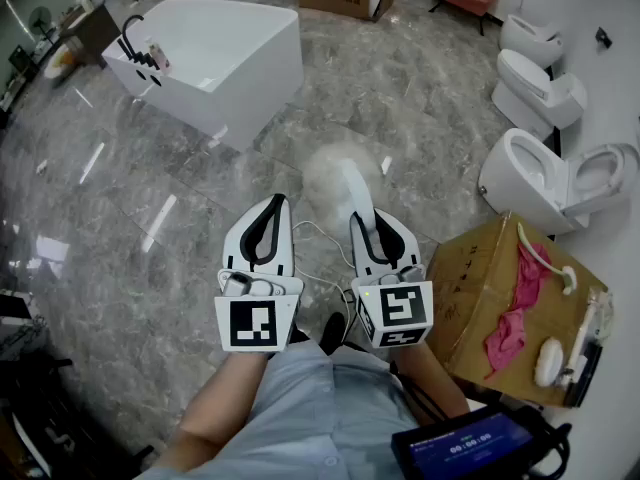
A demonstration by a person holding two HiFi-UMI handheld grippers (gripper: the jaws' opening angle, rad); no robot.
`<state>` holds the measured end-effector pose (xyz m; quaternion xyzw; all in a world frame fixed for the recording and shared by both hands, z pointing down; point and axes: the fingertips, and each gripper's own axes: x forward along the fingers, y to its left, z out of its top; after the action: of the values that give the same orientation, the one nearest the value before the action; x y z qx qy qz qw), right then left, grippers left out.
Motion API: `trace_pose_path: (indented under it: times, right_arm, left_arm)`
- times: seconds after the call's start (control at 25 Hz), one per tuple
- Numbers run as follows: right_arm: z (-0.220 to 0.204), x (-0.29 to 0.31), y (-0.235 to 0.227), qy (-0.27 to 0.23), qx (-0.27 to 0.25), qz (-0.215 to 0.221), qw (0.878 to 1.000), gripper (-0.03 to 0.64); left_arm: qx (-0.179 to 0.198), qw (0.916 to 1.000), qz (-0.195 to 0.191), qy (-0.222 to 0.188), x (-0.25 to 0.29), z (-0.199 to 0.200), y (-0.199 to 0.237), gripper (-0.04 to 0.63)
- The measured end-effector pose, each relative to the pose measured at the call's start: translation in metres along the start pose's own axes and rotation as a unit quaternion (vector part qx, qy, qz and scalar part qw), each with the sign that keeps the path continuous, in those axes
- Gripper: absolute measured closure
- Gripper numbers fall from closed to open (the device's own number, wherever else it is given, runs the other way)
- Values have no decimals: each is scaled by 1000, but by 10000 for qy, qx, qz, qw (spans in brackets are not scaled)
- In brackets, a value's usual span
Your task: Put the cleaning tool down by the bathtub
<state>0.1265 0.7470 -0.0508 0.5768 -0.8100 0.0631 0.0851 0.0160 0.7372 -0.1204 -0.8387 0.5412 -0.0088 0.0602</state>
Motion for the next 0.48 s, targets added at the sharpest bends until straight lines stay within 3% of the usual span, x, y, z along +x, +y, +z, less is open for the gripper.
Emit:
trace_pose_path:
  times: [0.48]
  right_arm:
    - [-4, -2, -13, 37, 44, -42, 10000, 522]
  left_arm:
    - [-22, 9999, 88, 59, 4, -4, 1, 580]
